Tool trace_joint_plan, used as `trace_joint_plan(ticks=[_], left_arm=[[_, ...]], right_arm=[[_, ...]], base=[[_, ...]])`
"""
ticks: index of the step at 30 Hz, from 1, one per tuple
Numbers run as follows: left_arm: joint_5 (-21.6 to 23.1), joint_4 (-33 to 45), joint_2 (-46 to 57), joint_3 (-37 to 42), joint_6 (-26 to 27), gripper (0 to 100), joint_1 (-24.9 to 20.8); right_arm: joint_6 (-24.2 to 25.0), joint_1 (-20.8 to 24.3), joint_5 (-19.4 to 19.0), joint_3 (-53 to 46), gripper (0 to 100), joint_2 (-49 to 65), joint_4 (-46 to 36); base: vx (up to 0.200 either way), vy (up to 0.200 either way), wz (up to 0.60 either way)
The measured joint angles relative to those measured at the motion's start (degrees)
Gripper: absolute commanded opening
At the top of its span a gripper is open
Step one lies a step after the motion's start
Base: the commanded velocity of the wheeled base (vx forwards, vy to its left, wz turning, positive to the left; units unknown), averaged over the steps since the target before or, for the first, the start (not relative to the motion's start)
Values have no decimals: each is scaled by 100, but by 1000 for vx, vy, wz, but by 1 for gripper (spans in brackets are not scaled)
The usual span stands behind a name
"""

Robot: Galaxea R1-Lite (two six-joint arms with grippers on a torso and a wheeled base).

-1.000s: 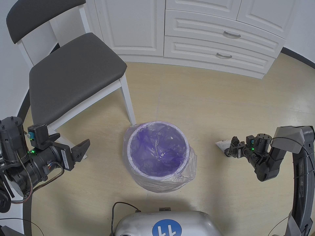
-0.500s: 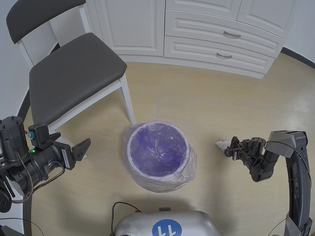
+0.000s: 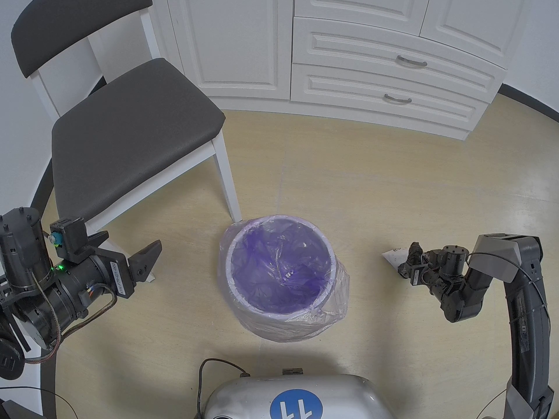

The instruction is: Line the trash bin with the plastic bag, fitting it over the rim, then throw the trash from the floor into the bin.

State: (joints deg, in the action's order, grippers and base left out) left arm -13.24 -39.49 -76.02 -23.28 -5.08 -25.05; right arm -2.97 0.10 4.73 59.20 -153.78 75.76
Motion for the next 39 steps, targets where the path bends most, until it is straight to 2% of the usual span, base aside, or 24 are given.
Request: trace_joint_plan(ticks=[16,27,35,39], left_arm=[[0,-4,-44,27,0,100,-6],[0,-11,-55,41,0,100,-9],[0,-12,-55,50,0,100,-13],[-2,-12,-52,52,5,100,-17]], right_arm=[[-37,15,55,-7,0,-16,38],[-66,224,-85,-252,0,45,54],[-77,299,-106,-328,0,12,613],[-77,312,-107,-424,0,23,629]], base=[[0,0,0],[0,0,0],[0,0,0],[0,0,0]])
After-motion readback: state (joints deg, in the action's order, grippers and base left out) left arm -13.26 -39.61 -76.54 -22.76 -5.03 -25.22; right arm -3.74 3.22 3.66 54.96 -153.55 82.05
